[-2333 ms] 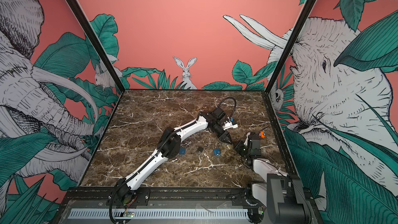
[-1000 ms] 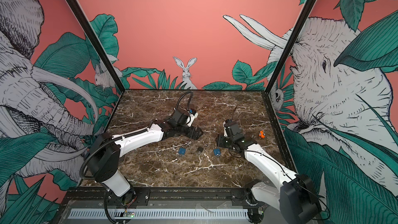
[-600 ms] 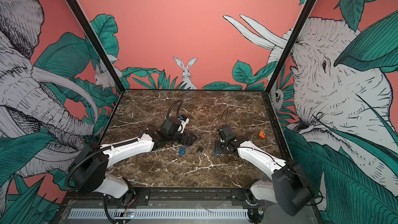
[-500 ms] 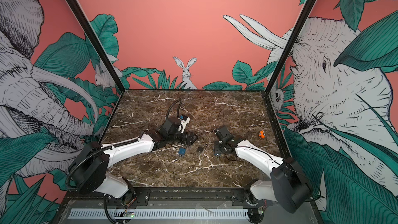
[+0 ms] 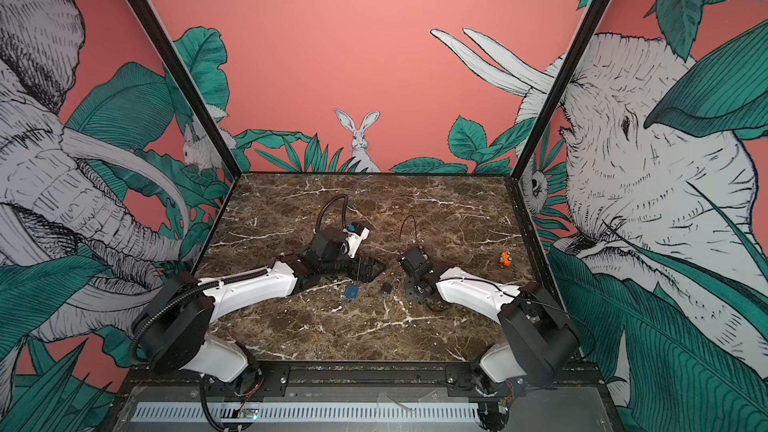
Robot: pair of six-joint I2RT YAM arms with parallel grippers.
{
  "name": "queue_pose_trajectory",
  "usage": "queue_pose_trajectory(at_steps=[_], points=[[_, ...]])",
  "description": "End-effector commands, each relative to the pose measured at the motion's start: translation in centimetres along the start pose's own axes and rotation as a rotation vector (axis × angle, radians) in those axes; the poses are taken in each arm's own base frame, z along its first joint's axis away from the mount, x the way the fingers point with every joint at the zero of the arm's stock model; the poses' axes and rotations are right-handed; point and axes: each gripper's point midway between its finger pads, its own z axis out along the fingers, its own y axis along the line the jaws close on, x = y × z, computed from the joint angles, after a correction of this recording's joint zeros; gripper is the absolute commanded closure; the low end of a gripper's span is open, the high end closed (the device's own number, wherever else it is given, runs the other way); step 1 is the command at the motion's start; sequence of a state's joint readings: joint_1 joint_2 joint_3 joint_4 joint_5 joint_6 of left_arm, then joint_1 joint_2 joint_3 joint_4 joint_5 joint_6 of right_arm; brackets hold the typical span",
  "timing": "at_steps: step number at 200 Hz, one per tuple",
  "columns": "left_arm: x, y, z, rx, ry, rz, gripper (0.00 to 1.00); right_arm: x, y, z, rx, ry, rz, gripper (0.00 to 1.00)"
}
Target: Lock with the key
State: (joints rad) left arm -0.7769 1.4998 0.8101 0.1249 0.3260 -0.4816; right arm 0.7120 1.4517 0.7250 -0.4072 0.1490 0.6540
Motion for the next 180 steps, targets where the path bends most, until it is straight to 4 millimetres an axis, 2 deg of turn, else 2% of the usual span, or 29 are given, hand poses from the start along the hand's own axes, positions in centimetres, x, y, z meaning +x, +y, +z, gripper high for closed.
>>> queue_pose_trajectory(at_steps=[1, 46, 99, 161, 180], points=[[-1.0, -0.9, -0.7, 0.036, -0.042, 0.012, 0.02, 0.2, 0.1, 0.8, 0.0, -0.006, 0.013, 0.48], [-0.5, -0.8, -0.1, 0.046, -0.012, -0.002, 0.02, 0.8, -0.1, 1.1, 0.01, 0.014, 0.014, 0.49], [-0.5, -0.5, -0.1, 0.025, -0.006, 0.025, 0.03, 1.6, -0.4, 1.2, 0.006, 0.034, 0.011, 0.56], [-0.7, -0.1, 0.2, 0.025, -0.012, 0.021, 0.03, 1.3, 0.3, 0.8, -0.02, 0.043, -0.043, 0.62], [-0.5, 0.3, 0.3, 0.015, -0.01, 0.007, 0.04, 0.6, 1.0, 0.4, -0.048, 0.032, -0.074, 0.63]])
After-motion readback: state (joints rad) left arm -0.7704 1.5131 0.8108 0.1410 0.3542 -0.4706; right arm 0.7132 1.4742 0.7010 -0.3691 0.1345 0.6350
